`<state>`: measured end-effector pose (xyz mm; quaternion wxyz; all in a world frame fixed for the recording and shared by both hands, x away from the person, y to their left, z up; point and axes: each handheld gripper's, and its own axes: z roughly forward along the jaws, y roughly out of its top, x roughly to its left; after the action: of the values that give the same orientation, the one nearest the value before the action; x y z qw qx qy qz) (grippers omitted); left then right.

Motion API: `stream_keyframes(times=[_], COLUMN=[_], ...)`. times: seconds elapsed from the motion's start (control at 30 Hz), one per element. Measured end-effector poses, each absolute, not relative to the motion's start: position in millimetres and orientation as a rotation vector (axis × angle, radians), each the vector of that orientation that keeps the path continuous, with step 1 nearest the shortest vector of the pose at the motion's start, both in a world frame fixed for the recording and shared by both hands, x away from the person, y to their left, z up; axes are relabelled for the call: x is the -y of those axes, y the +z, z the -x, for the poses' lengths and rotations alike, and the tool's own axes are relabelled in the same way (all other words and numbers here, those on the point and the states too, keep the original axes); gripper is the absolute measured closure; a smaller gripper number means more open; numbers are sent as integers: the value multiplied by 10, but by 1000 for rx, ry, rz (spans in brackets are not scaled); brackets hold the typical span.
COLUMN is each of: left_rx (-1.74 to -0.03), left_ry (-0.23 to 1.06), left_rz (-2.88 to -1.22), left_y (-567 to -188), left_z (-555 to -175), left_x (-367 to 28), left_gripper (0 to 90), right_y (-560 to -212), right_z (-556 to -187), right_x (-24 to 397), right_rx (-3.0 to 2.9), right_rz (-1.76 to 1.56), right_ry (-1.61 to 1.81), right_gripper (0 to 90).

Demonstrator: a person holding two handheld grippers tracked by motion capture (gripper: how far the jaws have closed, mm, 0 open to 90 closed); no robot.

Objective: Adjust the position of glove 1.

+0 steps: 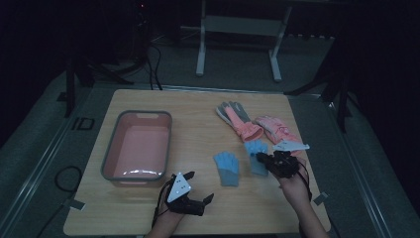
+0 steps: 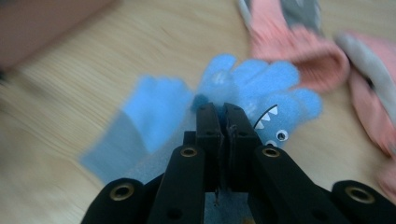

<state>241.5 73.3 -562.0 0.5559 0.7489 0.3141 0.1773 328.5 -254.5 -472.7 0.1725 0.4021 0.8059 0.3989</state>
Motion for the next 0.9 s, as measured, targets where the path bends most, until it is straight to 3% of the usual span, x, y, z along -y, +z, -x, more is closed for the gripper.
stream_keyframes(times=[0.17, 0.47, 0.9], left_rx=[-739, -736, -737], left_ry=[420, 420, 418], left_rz=[-1769, -1769, -1770], left_y=[-5620, -5620, -5620], left_z=[-2414, -2411, -2411], left_x=[-733, -731, -731], left_gripper=[11, 11, 11], right_y=[-4620, -4797, -5133], right_z=[-3301, -3326, -3409], right_x=[2262, 1868, 1800], right_rx=[-2326, -2434, -2515], right_rz=[-1055, -998, -1027], right_ry=[1182, 1194, 1143], right_gripper=[862, 862, 860])
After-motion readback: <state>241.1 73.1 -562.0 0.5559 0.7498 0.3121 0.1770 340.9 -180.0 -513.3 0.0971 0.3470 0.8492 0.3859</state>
